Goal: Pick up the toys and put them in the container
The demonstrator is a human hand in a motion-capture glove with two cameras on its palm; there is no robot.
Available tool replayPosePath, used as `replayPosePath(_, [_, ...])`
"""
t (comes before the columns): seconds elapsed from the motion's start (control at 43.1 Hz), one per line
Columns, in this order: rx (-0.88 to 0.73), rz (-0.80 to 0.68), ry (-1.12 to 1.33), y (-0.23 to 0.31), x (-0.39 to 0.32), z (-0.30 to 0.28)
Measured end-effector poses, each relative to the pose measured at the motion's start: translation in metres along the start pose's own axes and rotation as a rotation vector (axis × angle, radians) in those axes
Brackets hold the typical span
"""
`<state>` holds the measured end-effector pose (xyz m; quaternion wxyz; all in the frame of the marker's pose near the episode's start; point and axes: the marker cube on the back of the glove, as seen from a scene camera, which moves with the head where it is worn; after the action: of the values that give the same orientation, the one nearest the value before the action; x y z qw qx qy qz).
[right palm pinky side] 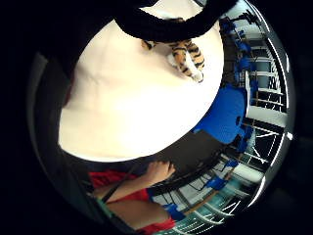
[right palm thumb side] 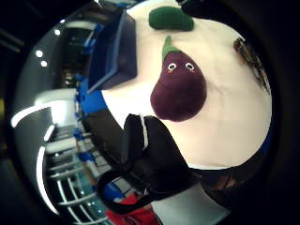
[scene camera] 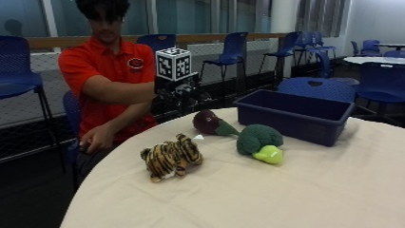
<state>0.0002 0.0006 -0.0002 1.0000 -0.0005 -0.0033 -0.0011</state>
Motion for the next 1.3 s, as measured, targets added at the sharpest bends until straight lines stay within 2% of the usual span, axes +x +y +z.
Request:
replayPosePath(0.696, [0.003,-0.041,-0.11,-0.016,0.022,0.017])
replayPosePath(0.998, [0.003,-0.119,-0.131,-0.037,-0.032,0.039])
replayPosePath(1.299, [-0.093,-0.142,-0.051,-0.055,-0.076,0.065])
